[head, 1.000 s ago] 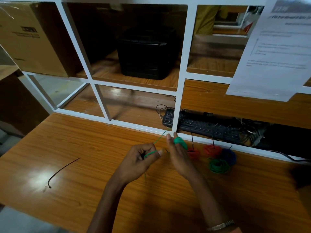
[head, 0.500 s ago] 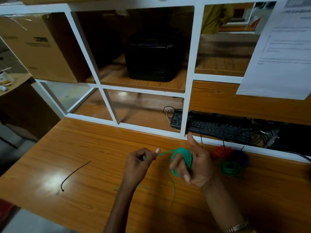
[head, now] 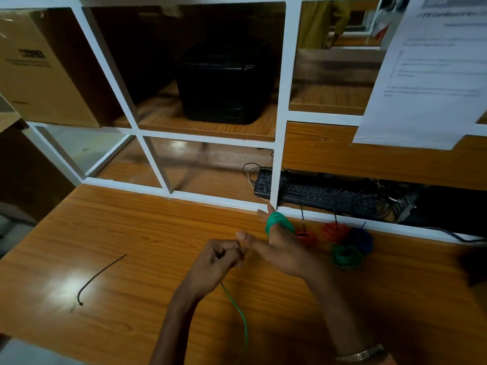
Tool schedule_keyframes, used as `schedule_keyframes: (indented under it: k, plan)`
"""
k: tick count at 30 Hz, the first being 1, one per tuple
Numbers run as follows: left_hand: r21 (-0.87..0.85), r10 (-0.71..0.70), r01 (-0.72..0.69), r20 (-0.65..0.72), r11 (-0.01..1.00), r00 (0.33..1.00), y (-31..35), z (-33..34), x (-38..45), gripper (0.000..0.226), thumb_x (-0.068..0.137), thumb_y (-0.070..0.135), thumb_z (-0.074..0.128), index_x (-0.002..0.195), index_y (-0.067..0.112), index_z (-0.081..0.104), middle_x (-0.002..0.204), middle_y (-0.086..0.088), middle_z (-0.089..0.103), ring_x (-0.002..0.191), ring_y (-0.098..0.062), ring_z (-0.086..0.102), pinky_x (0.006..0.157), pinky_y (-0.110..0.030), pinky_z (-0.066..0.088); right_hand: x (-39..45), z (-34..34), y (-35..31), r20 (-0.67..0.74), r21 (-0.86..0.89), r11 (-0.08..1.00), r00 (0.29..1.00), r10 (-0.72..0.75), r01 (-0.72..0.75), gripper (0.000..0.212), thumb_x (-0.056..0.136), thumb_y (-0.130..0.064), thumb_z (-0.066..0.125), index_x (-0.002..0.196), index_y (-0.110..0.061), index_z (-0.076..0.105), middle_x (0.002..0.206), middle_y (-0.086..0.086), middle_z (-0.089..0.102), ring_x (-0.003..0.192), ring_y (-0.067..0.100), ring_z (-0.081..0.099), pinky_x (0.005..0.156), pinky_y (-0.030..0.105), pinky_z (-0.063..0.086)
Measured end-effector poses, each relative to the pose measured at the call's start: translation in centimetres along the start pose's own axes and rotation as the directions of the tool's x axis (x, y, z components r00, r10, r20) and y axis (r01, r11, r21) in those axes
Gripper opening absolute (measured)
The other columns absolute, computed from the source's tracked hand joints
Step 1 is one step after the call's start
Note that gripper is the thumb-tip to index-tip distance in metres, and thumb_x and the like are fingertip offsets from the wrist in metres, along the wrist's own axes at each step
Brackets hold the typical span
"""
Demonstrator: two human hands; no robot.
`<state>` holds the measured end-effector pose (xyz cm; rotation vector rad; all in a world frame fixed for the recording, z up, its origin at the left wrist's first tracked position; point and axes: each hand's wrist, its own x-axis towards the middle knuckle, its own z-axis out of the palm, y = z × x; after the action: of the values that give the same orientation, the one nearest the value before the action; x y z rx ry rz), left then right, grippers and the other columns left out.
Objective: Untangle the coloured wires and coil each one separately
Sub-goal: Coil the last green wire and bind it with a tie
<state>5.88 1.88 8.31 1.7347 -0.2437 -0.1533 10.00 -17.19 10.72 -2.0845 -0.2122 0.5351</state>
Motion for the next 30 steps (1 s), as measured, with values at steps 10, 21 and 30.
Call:
schedule_keyframes:
  k: [10,21,30]
  plan:
    - [0.011,0.073,-0.072,-0.287,0.997,0.955,0.5,-1.0,0.9,0.023,0.099,0.023,0.072,0.083,0.007,0.071,0.06,-0.012,0.04,0.059,-0.018,0.037,0.055,-0.039,0.029,-0.9,1.4,-0.5,0.248,-0.428,0.893,0.968,-0.036,0.143,0.092,0.074,-0.093,0.051,0.128,-0.018,0.063,0.119,-0.005,0.071,0.102,0.012,0.067,0.092,0.039,0.057]
    - [-0.06,-0.024,0.01,-0.242,0.998,0.97,-0.5,-1.0,0.5,0.022,0.092,0.026,0.073,0.085,0.008,0.083,0.084,-0.01,0.079,0.082,-0.019,0.073,0.076,-0.035,0.055,-1.6,0.0,-0.2,0.473,0.653,0.756,0.75,-0.462,0.054,0.072,0.099,-0.047,0.059,0.111,0.024,0.061,0.083,0.009,0.078,0.066,0.018,0.072,0.063,0.025,0.058]
    - [0.152,-0.098,0.101,-0.031,0.983,0.995,-0.1,0.7,0.3,0.043,0.1,0.046,0.061,0.082,0.014,0.084,0.054,0.006,0.029,0.051,-0.005,0.032,0.056,-0.016,0.033,-1.2,-2.8,0.5,-0.083,0.992,-0.118,0.91,-0.406,0.038,0.094,0.092,-0.064,0.057,0.146,0.013,0.044,0.142,0.027,0.057,0.127,0.033,0.062,0.105,0.031,0.052]
